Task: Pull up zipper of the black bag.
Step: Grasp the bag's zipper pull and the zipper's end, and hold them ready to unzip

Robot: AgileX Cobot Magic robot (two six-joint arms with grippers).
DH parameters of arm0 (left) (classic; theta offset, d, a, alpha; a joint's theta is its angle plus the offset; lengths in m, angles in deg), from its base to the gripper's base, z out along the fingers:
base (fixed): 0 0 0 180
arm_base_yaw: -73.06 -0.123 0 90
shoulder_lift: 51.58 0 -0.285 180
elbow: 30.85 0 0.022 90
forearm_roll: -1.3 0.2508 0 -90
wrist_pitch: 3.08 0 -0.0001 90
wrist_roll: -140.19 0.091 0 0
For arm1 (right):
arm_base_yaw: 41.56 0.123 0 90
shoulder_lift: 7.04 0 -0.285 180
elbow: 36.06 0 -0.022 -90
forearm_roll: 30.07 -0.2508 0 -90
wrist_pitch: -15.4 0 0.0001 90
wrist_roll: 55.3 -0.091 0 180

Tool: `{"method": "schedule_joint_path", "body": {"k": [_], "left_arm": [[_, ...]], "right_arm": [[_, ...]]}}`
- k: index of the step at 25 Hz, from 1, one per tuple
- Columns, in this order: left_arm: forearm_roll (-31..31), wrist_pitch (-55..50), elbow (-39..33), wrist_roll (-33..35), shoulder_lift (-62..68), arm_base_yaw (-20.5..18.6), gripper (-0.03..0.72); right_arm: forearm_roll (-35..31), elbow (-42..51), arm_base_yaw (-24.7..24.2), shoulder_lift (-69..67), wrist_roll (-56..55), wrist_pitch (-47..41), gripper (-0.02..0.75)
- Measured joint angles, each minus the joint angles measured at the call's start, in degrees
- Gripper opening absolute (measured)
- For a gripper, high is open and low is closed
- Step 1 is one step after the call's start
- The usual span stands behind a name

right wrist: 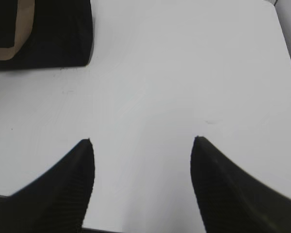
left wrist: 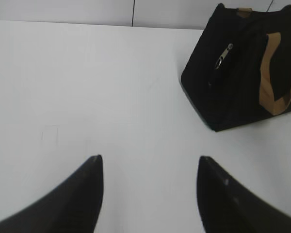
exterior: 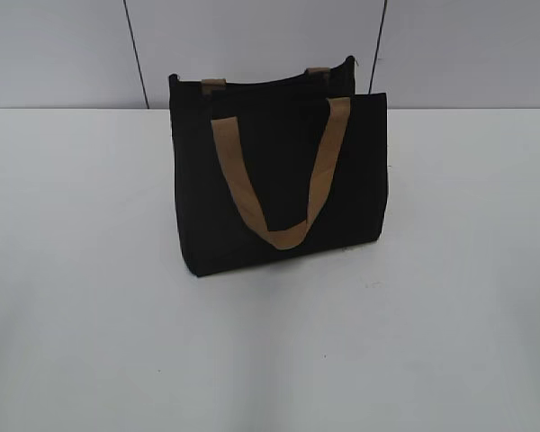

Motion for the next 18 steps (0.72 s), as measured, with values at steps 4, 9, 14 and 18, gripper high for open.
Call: {"method": "schedule_joint_path", "body": {"k": [4,9,14,18], "left_arm": [[-2.2,7.1,0.2,6.0,10.6,0.0,0.425],[-12.3,16.4,0.2,20.2,24.8,0.0,0.407],[-28.0,22.5,0.2,41.3,40.2,0.0,0.407],[-43.0,23.8,0.2,63.4,48.9,0.0,0.407]], "right_arm": [[0.0,-5.7,0.0,-10.5,1.8,1.1,0.487],[0.0,-13.6,0.0,-23.1,2.7,1.2,0.486],[-3.1,-20.7,0.0,-33.2,7.5,1.3,0.486],[-6.4,-25.2,0.0,-41.0,12.7,1.5,0.486]]}}
